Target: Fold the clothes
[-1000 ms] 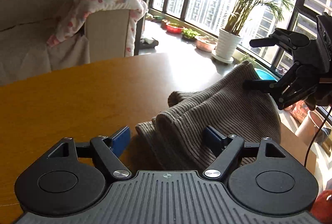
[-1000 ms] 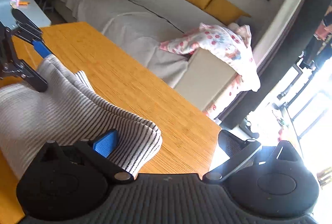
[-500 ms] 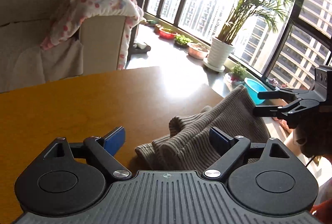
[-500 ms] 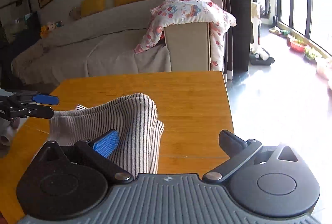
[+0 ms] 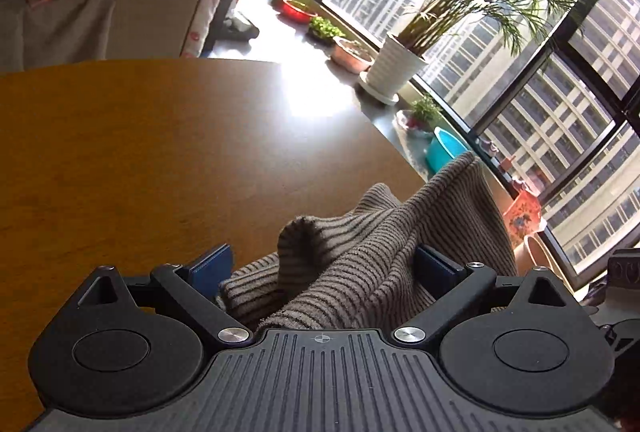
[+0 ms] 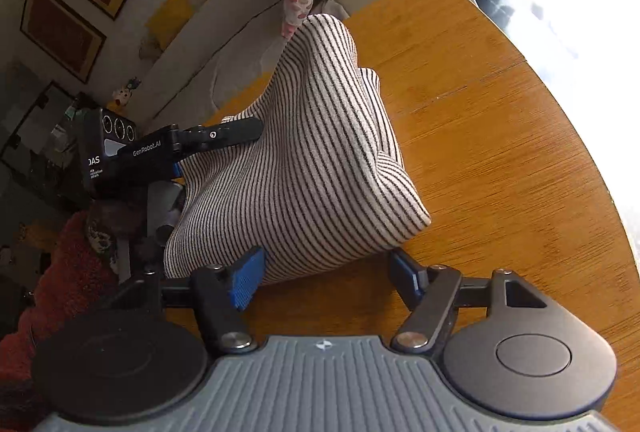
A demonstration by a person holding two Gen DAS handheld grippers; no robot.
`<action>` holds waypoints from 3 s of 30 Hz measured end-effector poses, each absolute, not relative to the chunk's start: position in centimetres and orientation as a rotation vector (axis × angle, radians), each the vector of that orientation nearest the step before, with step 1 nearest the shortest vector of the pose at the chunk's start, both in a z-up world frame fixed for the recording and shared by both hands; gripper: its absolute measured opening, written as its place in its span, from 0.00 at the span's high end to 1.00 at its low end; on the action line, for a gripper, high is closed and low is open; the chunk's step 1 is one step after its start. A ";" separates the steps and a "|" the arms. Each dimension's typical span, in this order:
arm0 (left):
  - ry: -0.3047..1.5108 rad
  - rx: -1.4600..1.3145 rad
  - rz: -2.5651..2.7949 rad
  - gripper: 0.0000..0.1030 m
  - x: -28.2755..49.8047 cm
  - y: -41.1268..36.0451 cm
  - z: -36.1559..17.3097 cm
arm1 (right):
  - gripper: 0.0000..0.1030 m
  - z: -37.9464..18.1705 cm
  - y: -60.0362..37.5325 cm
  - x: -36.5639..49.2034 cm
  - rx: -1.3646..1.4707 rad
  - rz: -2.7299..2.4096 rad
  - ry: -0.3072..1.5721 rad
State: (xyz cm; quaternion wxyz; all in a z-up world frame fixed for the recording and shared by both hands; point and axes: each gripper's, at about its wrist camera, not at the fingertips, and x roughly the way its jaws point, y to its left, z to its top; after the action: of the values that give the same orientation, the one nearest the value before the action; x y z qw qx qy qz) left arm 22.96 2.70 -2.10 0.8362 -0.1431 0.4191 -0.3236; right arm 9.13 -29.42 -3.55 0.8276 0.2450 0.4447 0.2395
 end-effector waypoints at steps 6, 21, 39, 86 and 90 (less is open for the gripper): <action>0.873 -0.306 -0.654 0.06 19.4 5.3 -2.2 | 0.33 -2.5 -27.9 13.5 0.366 0.460 0.870; 0.833 -0.362 -0.891 0.05 8.1 5.0 -1.4 | 0.08 1.7 -22.5 16.6 0.105 0.424 0.682; 0.706 -0.549 -0.586 0.09 18.2 9.5 -0.1 | 0.00 -1.6 -16.7 6.3 -0.014 0.574 0.592; 0.780 -0.652 -0.516 0.51 12.4 9.6 -3.2 | 0.80 0.4 -10.5 -3.8 -0.883 0.536 0.036; 0.798 -0.670 -0.485 0.62 12.4 10.3 -3.5 | 0.79 -4.0 -9.1 -4.8 -0.969 0.580 0.171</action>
State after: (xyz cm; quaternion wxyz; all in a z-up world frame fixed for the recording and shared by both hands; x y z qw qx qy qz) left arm 12.35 10.32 -3.50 0.8394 -0.3167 0.3774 -0.2296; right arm -4.79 -9.14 -4.02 0.8412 -0.4586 0.0810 0.2746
